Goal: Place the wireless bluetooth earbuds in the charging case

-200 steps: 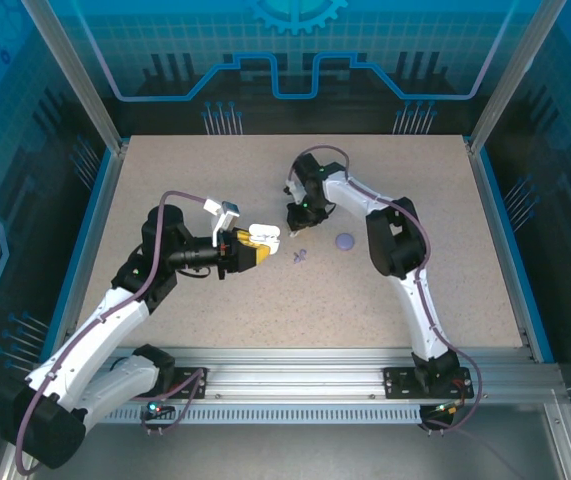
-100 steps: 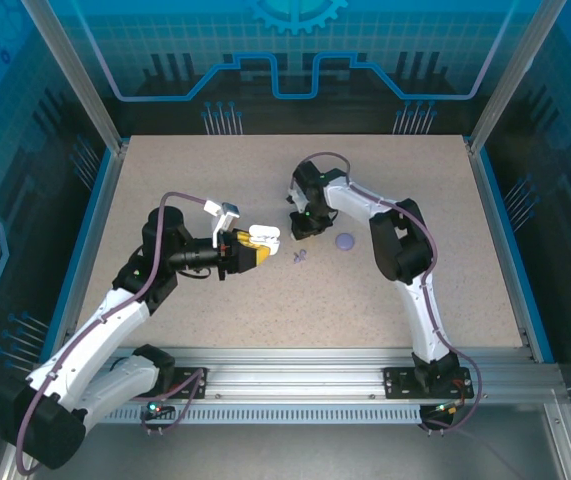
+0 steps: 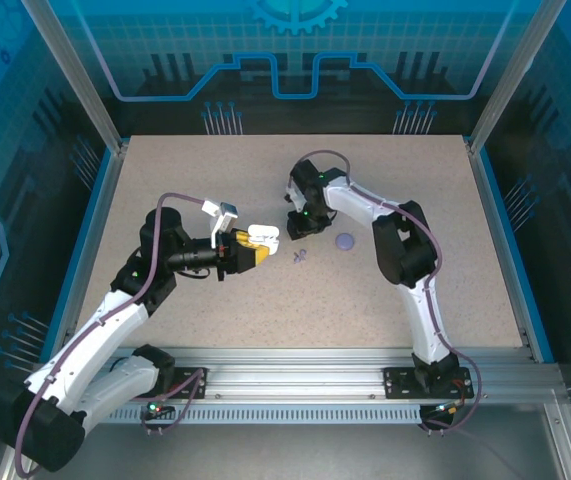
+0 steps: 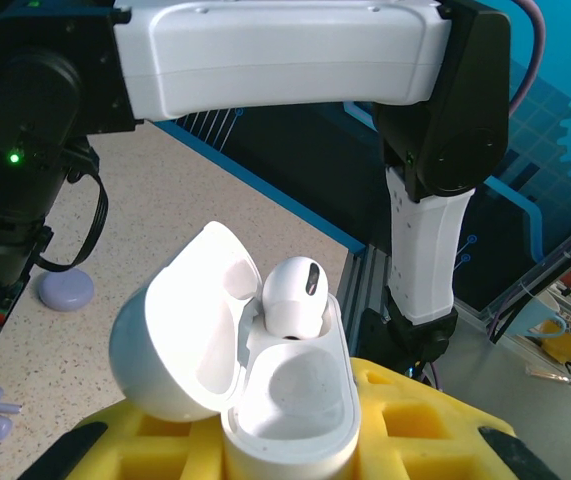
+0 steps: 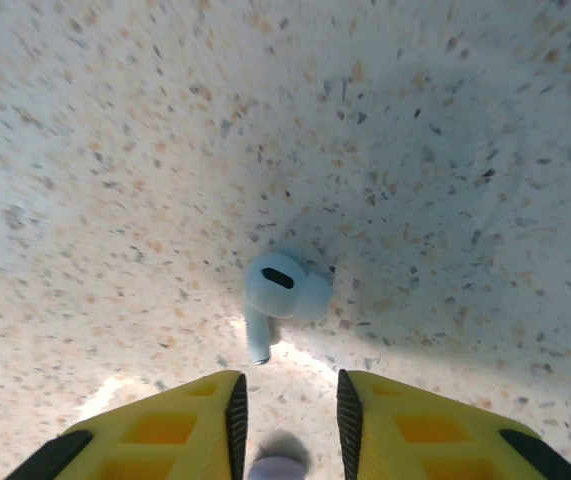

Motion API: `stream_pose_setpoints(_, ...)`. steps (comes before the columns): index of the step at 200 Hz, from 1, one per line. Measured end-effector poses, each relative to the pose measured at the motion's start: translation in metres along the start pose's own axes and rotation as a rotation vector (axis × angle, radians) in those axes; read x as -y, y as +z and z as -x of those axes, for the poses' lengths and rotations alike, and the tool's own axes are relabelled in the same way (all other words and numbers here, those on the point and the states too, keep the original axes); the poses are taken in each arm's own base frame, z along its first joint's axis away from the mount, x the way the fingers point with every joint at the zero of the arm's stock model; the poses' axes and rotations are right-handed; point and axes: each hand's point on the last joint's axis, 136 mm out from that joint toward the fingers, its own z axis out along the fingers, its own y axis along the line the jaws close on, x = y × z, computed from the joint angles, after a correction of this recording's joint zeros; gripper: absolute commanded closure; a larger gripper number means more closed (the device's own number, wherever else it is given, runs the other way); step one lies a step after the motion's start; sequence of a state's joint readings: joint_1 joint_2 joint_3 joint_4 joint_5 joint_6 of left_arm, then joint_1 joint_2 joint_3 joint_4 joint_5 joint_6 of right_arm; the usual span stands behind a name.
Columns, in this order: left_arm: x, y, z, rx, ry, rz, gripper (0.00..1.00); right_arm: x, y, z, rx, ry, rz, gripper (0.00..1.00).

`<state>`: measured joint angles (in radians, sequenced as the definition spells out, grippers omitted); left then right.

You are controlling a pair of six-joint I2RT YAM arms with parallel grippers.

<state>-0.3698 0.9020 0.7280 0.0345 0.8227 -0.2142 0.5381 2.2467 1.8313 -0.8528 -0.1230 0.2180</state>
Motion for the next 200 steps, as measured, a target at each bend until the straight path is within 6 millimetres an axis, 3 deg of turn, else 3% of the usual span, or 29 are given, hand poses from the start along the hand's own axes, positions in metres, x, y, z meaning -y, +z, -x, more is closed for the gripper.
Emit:
stream_pose_setpoints(86, 0.0, 0.0, 0.0, 0.0, -0.016, 0.0, 0.88, -0.008, -0.014, 0.023, 0.066, 0.022, 0.019, 0.45)
stream_pose_setpoints(170, 0.0, 0.0, 0.0, 0.0, -0.016, 0.0, 0.88, -0.002, 0.019, 0.018, -0.008, 0.047, -0.004, 0.47)
stream_pose_setpoints(200, 0.0, 0.0, 0.0, 0.0, -0.016, 0.0, 0.88, -0.003, 0.02, 0.017, -0.014, 0.045, -0.011, 0.49)
